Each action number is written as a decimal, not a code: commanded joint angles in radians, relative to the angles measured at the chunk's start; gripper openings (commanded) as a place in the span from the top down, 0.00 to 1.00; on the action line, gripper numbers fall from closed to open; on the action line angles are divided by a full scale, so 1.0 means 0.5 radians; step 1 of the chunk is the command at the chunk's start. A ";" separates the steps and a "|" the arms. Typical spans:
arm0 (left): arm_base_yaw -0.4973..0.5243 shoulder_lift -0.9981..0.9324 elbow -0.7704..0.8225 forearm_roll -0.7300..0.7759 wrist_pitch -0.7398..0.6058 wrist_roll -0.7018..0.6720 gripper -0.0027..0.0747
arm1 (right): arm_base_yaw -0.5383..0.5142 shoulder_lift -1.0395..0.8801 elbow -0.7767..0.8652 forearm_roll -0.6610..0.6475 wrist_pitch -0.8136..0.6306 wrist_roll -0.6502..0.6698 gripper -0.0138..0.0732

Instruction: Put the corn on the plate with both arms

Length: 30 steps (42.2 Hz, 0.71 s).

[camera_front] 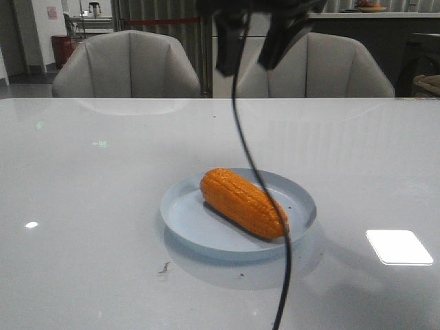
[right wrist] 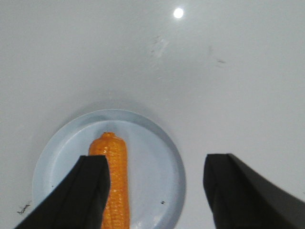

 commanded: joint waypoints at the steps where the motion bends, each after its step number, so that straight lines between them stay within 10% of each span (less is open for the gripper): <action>1: -0.004 -0.024 -0.057 -0.038 -0.096 0.001 0.57 | -0.178 -0.320 -0.064 0.072 0.012 0.010 0.23; 30: -0.004 -0.024 -0.057 -0.142 -0.424 0.001 0.57 | -1.216 -1.908 1.889 0.242 -0.536 -0.033 0.23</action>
